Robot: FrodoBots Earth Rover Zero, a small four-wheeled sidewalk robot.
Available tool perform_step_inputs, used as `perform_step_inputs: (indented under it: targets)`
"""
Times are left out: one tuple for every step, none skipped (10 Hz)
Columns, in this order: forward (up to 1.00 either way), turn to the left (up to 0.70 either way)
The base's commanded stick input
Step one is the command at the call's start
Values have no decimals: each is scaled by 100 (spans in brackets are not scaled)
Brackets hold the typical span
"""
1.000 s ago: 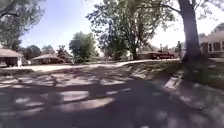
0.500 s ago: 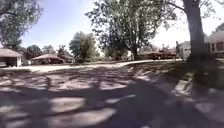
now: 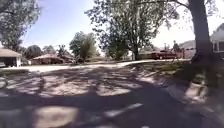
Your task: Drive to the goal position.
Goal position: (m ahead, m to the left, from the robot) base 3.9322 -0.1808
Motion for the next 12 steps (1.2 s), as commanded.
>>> perform_step_inputs:
  targets:
    - [70, 29]
    - [70, 26]
    - [70, 22]
    - [70, 18]
    - [70, 15]
    - [70, 11]
    - [70, 7]
    - [70, 3]
    - [70, 0]
    - [70, 0]
    - [70, 0]
    - [70, 0]
